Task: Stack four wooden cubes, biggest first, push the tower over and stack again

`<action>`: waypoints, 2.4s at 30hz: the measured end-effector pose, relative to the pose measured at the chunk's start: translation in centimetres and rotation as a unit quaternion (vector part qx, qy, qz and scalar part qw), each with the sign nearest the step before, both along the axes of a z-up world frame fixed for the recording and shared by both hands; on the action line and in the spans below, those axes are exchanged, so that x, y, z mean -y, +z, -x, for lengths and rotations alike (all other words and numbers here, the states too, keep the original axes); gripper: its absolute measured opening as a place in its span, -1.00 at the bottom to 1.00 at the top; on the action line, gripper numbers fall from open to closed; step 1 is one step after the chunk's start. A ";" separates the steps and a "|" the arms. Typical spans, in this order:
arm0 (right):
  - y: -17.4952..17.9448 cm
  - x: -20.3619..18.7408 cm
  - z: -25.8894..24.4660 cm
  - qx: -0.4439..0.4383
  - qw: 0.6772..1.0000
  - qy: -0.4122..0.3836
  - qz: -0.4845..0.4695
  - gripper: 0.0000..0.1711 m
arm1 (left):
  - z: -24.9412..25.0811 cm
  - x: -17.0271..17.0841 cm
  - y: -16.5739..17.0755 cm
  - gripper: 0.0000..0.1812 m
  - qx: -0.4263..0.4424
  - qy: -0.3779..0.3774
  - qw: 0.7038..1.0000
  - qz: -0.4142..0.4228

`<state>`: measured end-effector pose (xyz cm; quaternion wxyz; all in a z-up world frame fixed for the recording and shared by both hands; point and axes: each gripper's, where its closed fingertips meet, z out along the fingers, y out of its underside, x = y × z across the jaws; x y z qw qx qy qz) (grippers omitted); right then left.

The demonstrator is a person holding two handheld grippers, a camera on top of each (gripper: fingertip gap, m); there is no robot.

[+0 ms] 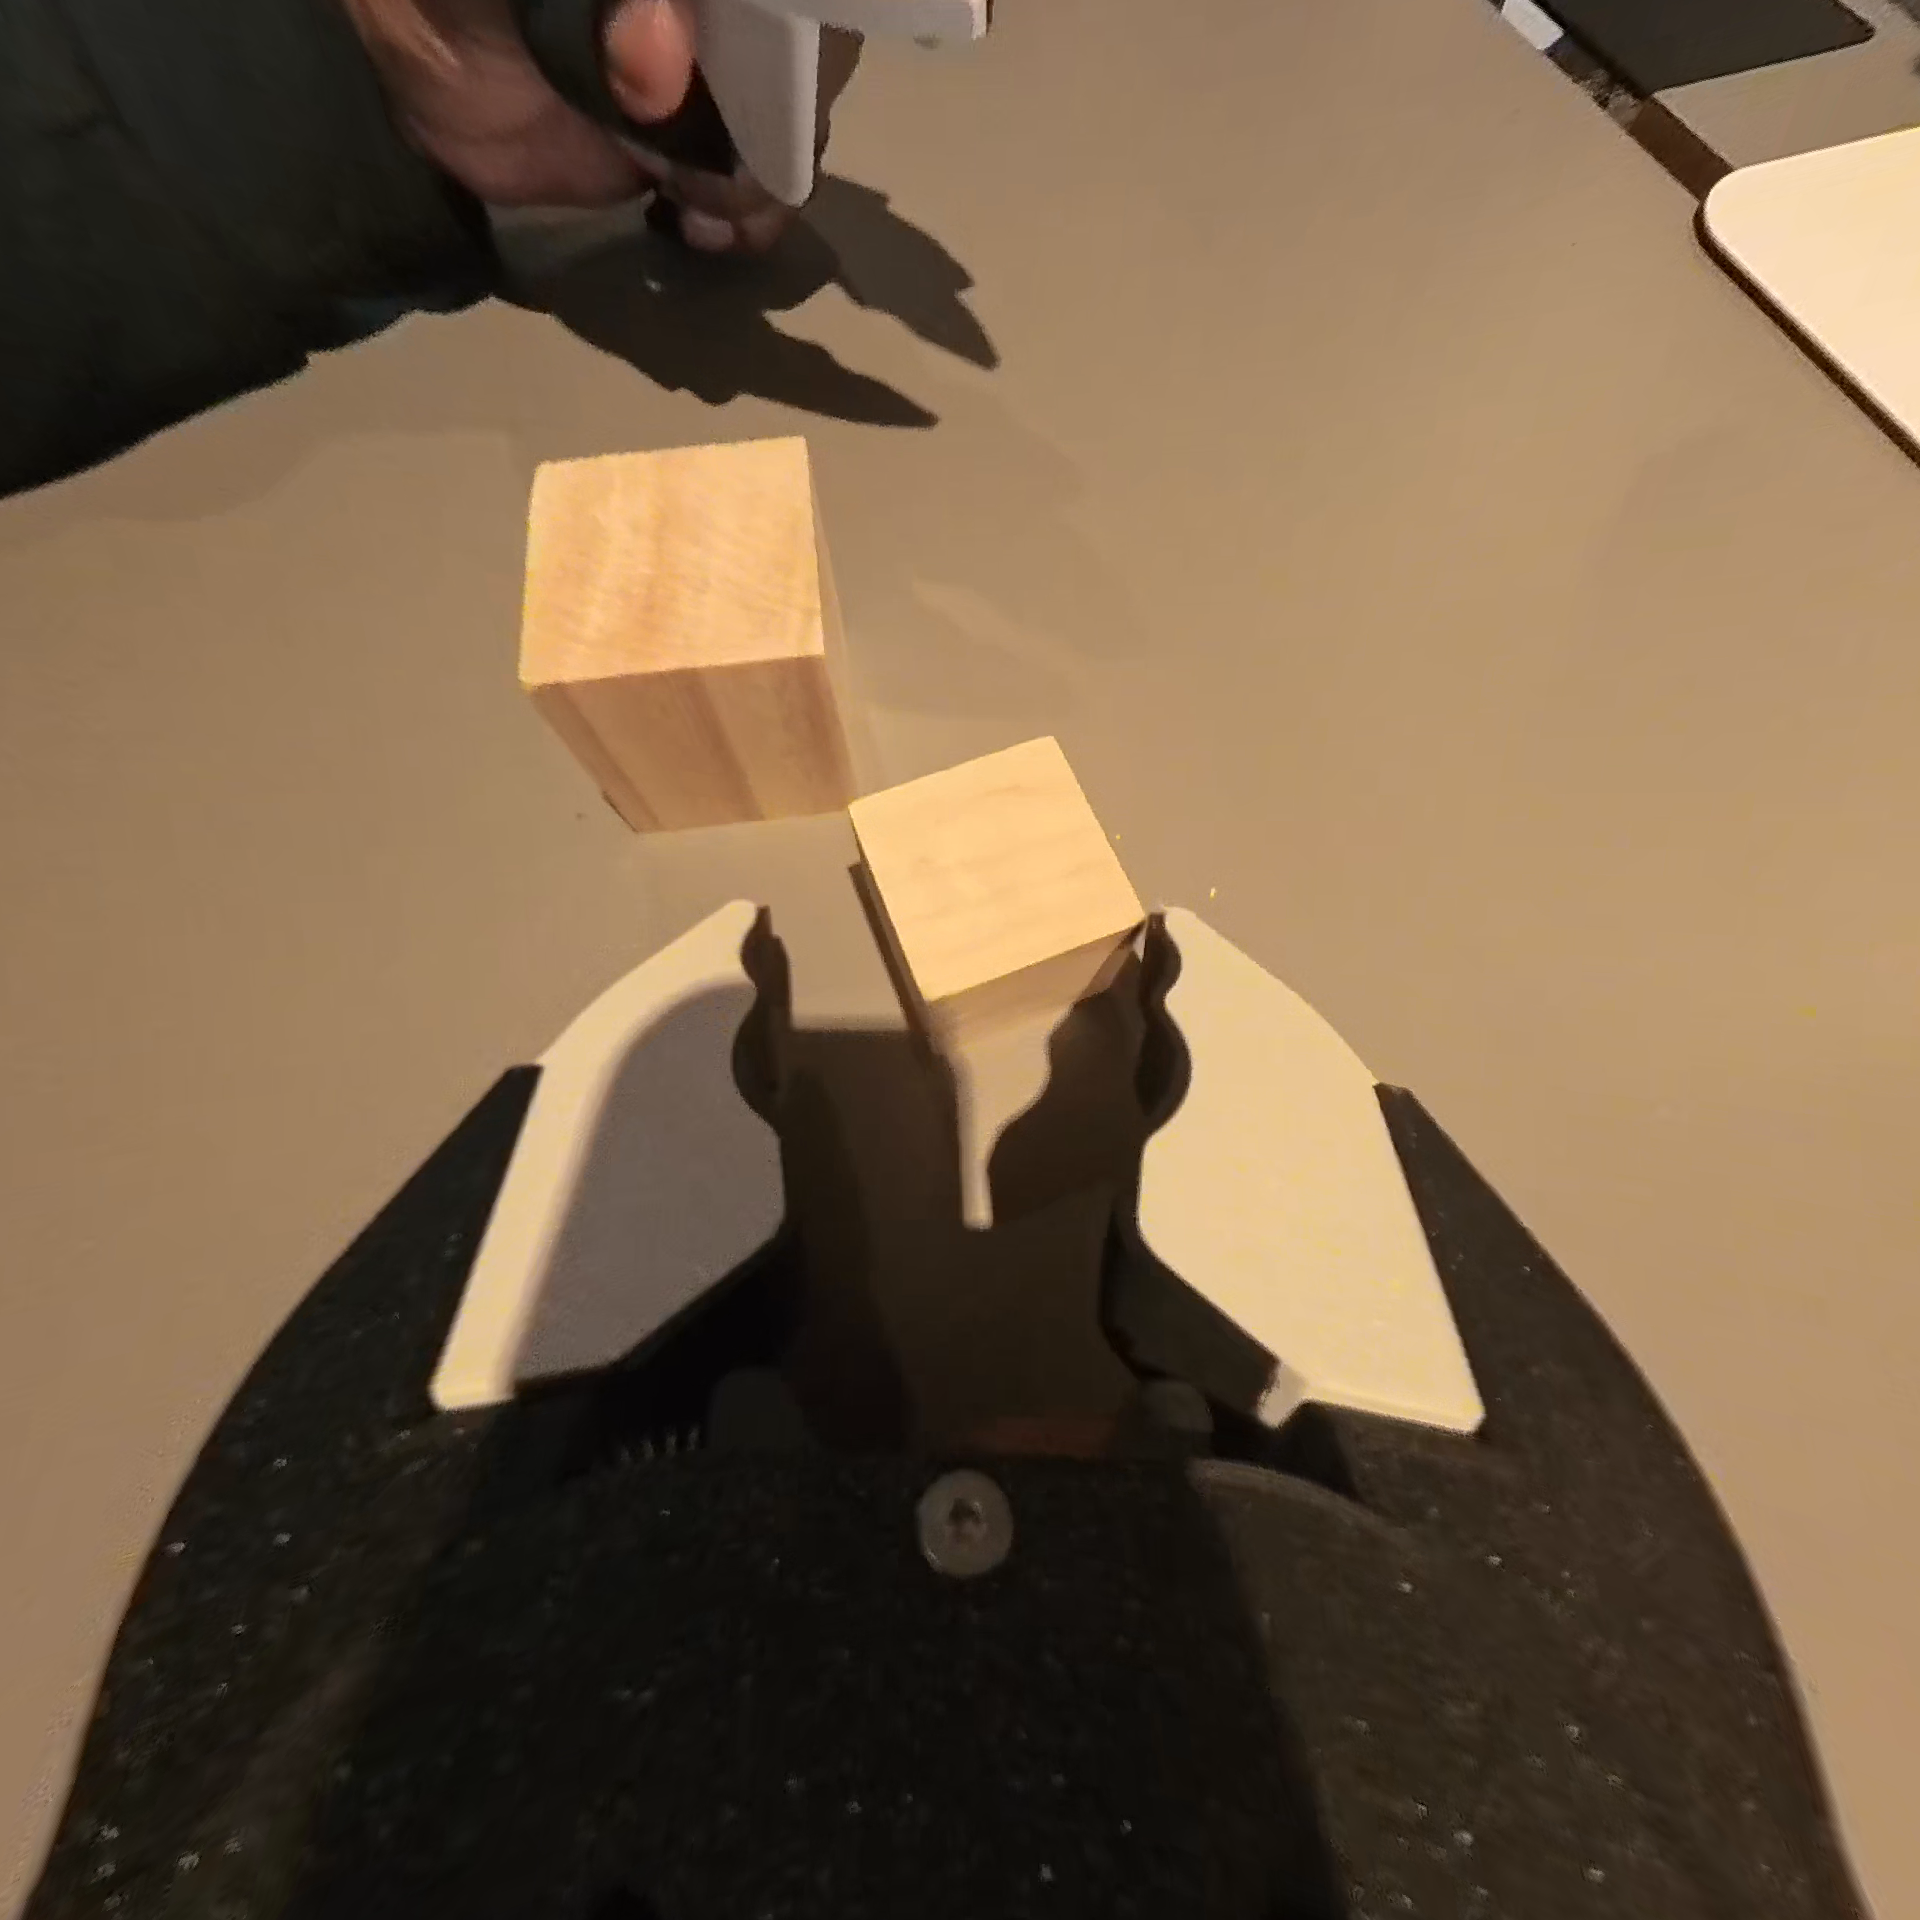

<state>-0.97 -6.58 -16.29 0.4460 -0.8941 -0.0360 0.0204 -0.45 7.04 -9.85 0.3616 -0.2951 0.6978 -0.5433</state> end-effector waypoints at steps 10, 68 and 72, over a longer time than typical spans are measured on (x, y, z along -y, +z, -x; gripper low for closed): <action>0.2 -0.9 -0.6 0.023 0.999 0.022 0.003 -0.42 | 0.1 0.1 0.0 -0.76 -0.002 -0.008 1.000 0.003; 0.7 -3.9 4.8 0.006 0.999 0.023 0.021 -0.31 | -0.2 0.7 -1.0 -0.77 -0.030 -0.020 0.999 -0.021; 0.7 -2.2 3.7 0.003 0.998 0.055 0.018 -0.31 | -0.2 1.1 -1.3 -0.77 -0.031 -0.023 0.998 -0.039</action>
